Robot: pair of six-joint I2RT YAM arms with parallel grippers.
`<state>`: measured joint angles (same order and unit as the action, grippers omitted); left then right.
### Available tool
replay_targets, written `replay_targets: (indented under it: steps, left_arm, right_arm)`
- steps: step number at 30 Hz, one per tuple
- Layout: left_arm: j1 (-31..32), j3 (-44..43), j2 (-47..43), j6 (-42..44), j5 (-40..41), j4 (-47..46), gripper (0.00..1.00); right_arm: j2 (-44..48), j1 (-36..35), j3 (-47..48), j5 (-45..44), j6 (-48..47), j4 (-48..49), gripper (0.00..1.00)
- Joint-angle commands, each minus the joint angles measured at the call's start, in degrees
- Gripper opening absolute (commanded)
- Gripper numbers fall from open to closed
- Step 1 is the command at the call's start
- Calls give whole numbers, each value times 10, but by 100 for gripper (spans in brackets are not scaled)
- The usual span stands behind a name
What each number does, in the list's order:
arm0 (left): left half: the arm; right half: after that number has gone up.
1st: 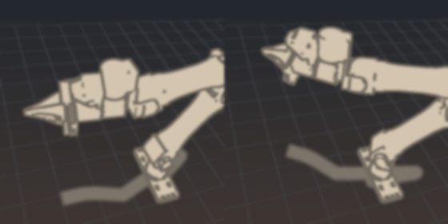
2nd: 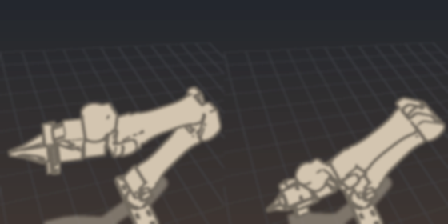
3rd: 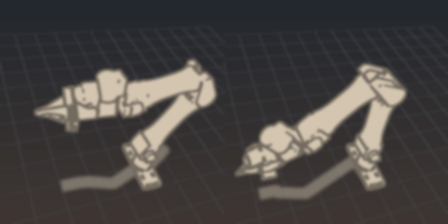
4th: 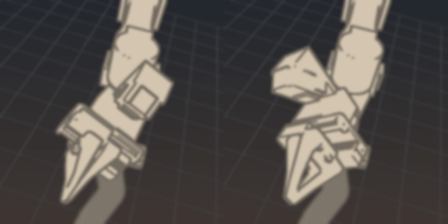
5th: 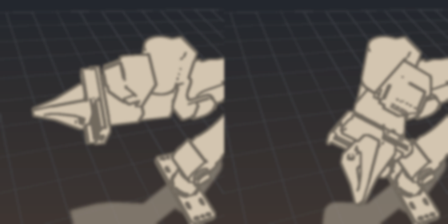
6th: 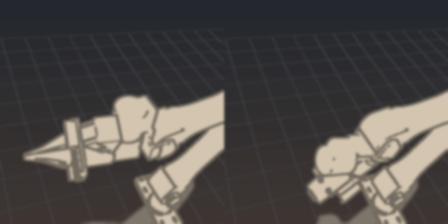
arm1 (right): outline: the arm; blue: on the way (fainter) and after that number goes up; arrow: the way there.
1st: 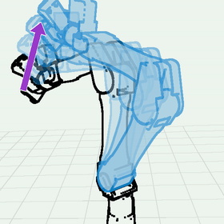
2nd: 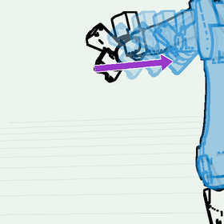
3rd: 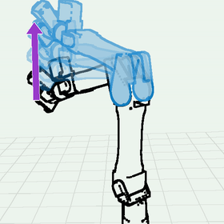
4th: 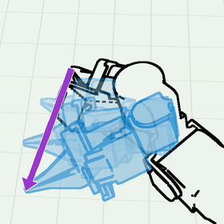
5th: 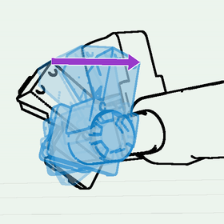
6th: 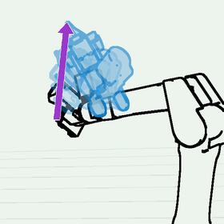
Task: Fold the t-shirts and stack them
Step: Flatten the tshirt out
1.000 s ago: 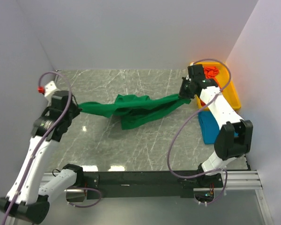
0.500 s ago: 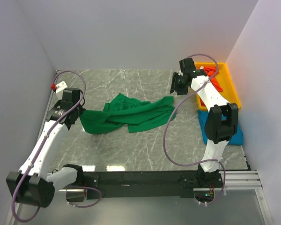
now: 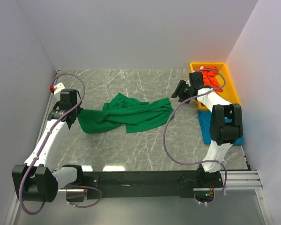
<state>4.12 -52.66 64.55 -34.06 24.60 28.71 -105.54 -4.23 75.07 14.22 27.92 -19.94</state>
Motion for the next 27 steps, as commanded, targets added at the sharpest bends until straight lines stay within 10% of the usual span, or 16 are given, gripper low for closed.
replay_targets:
  steps: [1, 27]
  left_arm:
    - [-4, 7, -13, 10, -13, -38, 1]
    - [-11, 12, -9, 11, -23, -37, 1]
  right_arm:
    - [-17, 4, -20, 46, 54, 124, 61]
    - [-121, -1, -16, 85, 121, 137, 57]
